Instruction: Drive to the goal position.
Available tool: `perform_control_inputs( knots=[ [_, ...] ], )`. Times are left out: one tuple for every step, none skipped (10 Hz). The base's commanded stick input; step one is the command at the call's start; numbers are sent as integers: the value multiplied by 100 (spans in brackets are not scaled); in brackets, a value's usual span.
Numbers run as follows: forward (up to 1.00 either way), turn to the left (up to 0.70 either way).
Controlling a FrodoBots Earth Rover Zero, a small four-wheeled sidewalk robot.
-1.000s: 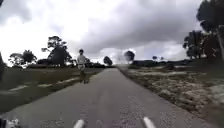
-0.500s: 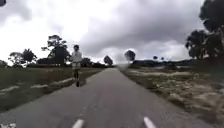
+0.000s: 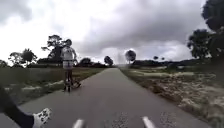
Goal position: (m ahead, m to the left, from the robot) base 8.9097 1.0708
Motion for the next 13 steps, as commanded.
perform_control_inputs(
  knots=[
    [70, 0],
    [70, 0],
    [70, 0],
    [70, 0],
    [70, 0],
    [70, 0],
    [70, 0],
    [70, 0],
    [70, 0],
    [70, 0],
    [70, 0],
    [70, 0],
    [70, 0]
  ],
)
